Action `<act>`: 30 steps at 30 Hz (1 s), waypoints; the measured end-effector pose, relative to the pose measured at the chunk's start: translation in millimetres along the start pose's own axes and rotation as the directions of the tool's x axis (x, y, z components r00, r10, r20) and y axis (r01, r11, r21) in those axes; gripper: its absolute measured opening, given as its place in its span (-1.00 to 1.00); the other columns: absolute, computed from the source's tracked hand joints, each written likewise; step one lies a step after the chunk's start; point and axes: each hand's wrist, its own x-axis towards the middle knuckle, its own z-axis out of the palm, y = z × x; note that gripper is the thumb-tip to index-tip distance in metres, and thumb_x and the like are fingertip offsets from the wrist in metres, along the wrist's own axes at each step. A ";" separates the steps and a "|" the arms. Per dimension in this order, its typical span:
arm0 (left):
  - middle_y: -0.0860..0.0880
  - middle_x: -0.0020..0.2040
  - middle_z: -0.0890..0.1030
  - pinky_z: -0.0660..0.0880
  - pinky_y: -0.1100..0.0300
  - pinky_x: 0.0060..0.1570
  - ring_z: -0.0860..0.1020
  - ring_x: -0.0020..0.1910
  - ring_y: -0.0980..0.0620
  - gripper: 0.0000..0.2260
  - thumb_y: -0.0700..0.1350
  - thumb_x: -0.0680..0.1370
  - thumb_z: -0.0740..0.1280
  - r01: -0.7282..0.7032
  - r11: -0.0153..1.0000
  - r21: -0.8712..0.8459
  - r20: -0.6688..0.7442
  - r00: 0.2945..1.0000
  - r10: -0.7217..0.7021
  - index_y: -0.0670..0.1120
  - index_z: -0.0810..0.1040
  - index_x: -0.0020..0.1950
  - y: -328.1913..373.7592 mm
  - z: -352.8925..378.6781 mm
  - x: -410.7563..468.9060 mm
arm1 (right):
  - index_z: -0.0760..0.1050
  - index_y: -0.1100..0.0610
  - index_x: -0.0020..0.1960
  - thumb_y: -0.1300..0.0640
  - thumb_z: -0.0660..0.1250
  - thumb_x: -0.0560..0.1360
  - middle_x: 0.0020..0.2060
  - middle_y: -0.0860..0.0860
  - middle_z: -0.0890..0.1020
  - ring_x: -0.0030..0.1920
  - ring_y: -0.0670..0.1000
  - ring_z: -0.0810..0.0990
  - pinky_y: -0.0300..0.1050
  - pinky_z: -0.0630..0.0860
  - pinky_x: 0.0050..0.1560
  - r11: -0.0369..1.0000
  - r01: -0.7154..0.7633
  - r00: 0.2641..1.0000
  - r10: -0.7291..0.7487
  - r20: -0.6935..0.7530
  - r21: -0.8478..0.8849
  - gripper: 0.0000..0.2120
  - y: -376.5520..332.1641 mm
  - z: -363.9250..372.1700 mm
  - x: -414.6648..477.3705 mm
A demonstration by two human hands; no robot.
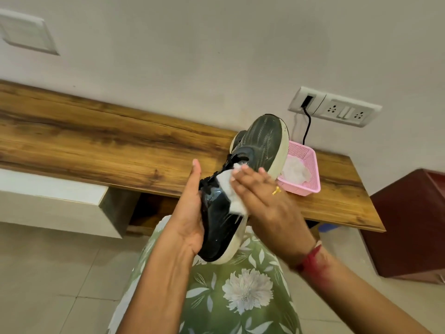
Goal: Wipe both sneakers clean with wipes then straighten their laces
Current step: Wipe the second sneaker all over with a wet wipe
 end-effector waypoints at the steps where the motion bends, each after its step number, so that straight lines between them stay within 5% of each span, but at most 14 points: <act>1: -0.21 -0.04 0.69 0.60 0.14 -0.22 0.69 -0.11 -0.09 -0.29 0.40 0.50 0.06 0.015 1.000 -0.014 0.003 1.000 -0.015 -0.18 0.71 -0.05 0.7 -3.3 0.8 | 0.46 0.30 0.26 0.39 0.15 0.50 0.25 0.18 0.51 0.33 0.12 0.42 0.04 0.26 0.40 0.997 0.068 0.997 -0.068 0.021 0.036 -0.64 -8.7 2.2 -4.1; 4: -0.16 -0.17 0.69 0.63 0.16 -0.27 0.68 -0.24 -0.05 -0.36 0.32 0.54 0.10 0.070 0.997 -0.034 -0.001 0.998 -0.070 -0.19 0.70 -0.15 1.6 -11.1 1.2 | 0.47 0.28 0.27 0.32 0.14 0.57 0.26 0.16 0.51 0.35 0.10 0.40 0.04 0.31 0.37 0.956 0.245 0.961 -0.261 0.089 0.158 -0.69 -18.7 -2.4 -5.2; 8: -0.14 -0.17 0.67 0.53 0.15 -0.14 0.64 -0.25 -0.05 -0.61 0.09 0.60 0.17 0.067 0.997 -0.030 -0.063 0.996 -0.069 -0.14 0.67 -0.10 -0.8 -7.3 1.8 | 0.48 0.34 0.23 0.23 0.07 0.62 0.24 0.20 0.50 0.32 0.12 0.44 0.07 0.35 0.34 0.950 0.026 0.989 0.022 -0.147 0.312 -0.69 -7.2 -26.5 9.9; 11: -0.13 -0.22 0.64 0.51 0.18 -0.25 0.59 -0.34 -0.03 -0.74 -0.02 0.58 0.22 0.081 0.997 0.010 -0.120 0.990 -0.079 -0.16 0.61 -0.03 1.5 -2.3 0.3 | 0.44 0.34 0.26 0.26 0.00 0.61 0.27 0.20 0.46 0.34 0.12 0.39 0.06 0.29 0.38 0.975 -0.081 0.963 0.130 -0.236 0.205 -0.65 14.3 -36.8 16.3; 15: -0.23 0.06 0.58 0.49 0.07 -0.05 0.56 -0.14 -0.08 -0.59 -0.12 0.48 0.28 0.058 0.997 -0.059 -0.073 0.995 -0.063 -0.27 0.51 0.29 6.8 0.4 -4.5 | 0.45 0.35 0.27 0.35 0.00 0.57 0.27 0.23 0.48 0.35 0.15 0.37 0.13 0.32 0.35 0.998 -0.045 0.986 0.053 -0.156 0.054 -0.63 26.6 -24.8 12.5; 17: -0.23 0.04 0.59 0.48 0.07 -0.02 0.55 -0.14 -0.08 -0.51 -0.12 0.36 0.31 0.046 0.995 -0.085 -0.034 0.998 -0.049 -0.27 0.53 0.26 7.8 -1.7 -5.0 | 0.39 0.34 0.31 0.32 -0.02 0.61 0.32 0.23 0.41 0.40 0.14 0.30 0.09 0.29 0.39 0.999 -0.026 0.984 0.032 -0.173 0.041 -0.64 21.7 -17.2 6.1; 20: -0.18 -0.15 0.65 0.55 0.13 -0.14 0.60 -0.27 -0.05 -0.73 -0.16 0.42 0.27 0.020 0.994 -0.107 0.019 1.000 -0.018 -0.23 0.63 0.04 6.8 -3.7 -4.8 | 0.36 0.33 0.32 0.39 0.05 0.57 0.31 0.23 0.42 0.40 0.15 0.30 0.08 0.26 0.40 0.998 -0.015 0.971 0.028 -0.237 0.055 -0.66 1.3 -5.7 -1.2; 24: -0.13 -0.29 0.62 0.59 0.23 -0.28 0.61 -0.38 0.01 -0.77 -0.16 0.38 0.24 0.092 0.989 -0.112 0.105 0.991 -0.081 -0.25 0.66 -0.25 5.7 -3.1 -6.2 | 0.39 0.29 0.31 0.36 0.07 0.58 0.27 0.19 0.49 0.36 0.13 0.37 0.06 0.25 0.41 0.986 0.166 0.981 -0.164 -0.100 0.016 -0.67 -27.0 5.4 -11.0; 26: -0.13 -0.24 0.59 0.56 0.22 -0.24 0.58 -0.34 0.01 -0.77 -0.16 0.34 0.27 0.088 0.988 -0.125 0.103 0.992 -0.076 -0.24 0.62 -0.13 6.2 -5.6 -4.5 | 0.39 0.26 0.32 0.31 0.14 0.58 0.27 0.16 0.49 0.34 0.11 0.41 0.08 0.23 0.41 0.970 0.237 0.970 -0.240 -0.051 -0.055 -0.68 -12.3 -1.8 -9.6; 30: -0.13 -0.20 0.60 0.52 0.15 -0.13 0.57 -0.27 -0.01 -0.73 -0.16 0.34 0.28 0.056 0.984 -0.166 0.097 0.994 -0.040 -0.21 0.60 -0.02 5.4 -4.0 -0.9 | 0.40 0.28 0.32 0.34 0.33 0.48 0.31 0.15 0.44 0.37 0.10 0.36 0.11 0.18 0.43 0.990 0.113 0.988 -0.122 -0.098 -0.088 -0.58 14.1 -11.2 -1.5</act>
